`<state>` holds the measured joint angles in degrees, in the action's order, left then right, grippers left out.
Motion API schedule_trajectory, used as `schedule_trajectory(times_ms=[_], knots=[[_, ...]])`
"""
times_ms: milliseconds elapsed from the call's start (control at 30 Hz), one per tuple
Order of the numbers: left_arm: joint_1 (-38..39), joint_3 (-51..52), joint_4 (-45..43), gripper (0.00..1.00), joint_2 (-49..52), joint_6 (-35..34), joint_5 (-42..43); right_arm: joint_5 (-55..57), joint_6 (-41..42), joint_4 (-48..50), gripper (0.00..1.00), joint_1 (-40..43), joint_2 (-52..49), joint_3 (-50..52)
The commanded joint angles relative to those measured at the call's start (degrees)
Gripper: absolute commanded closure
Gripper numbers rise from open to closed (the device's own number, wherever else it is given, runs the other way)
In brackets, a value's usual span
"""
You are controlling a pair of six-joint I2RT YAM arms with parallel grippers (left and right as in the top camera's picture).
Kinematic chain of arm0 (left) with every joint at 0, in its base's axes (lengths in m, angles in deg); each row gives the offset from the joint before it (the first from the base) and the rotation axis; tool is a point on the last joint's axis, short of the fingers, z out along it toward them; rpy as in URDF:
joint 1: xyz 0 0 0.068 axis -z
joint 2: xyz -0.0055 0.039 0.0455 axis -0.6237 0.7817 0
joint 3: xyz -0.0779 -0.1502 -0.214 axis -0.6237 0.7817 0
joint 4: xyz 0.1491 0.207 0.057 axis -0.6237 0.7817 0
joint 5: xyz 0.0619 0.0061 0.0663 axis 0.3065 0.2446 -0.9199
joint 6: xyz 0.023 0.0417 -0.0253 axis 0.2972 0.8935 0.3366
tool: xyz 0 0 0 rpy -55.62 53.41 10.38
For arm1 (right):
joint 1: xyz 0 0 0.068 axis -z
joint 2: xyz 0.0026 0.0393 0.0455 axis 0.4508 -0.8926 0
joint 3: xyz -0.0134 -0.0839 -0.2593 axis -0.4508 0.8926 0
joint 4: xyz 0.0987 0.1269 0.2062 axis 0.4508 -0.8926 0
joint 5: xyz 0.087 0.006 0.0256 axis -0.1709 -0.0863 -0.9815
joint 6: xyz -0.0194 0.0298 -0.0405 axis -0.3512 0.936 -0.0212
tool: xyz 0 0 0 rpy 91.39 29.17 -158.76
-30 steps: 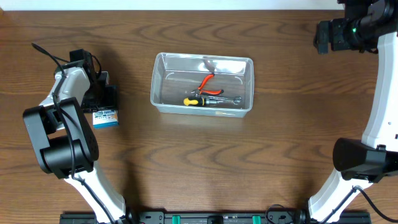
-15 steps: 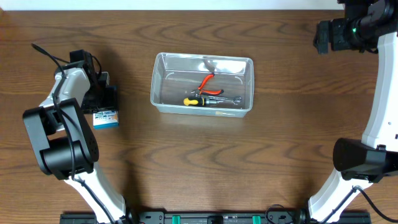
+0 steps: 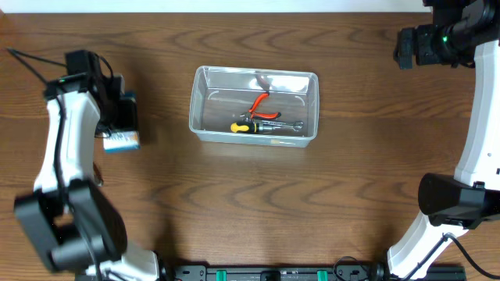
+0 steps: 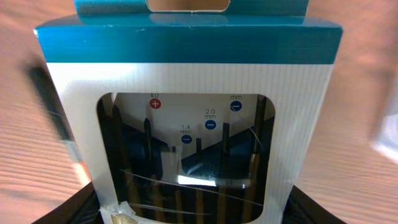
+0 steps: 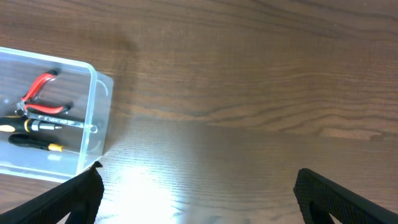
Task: Pack container
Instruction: 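Carry the screwdriver box with the left gripper into the container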
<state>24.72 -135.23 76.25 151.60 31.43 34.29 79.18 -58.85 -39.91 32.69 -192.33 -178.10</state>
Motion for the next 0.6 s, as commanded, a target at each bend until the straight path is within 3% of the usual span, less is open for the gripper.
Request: schedule_trajectory(times_ms=[0, 133, 333, 567], knots=[[5.14, -3.06, 0.00, 0.94, -7.15, 5.07, 0.46, -0.48, 0.61, -0.15, 0.01, 0.04, -0.35, 0.28], [14.58, -3.23, -3.02, 0.94, -11.30, 18.08, 0.46, -0.48, 0.61, -0.15, 0.01, 0.02, -0.35, 0.28], [31.01, -3.23, -15.67, 0.94, -10.03, 40.65, 0.48, -0.46, 0.59, -0.15, 0.01, 0.04, -0.35, 0.28], [37.83, -3.23, -25.42, 0.94, -1.33, 42.12, 0.52, -0.48, 0.59, -0.68, 0.01, 0.04, -0.35, 0.28]])
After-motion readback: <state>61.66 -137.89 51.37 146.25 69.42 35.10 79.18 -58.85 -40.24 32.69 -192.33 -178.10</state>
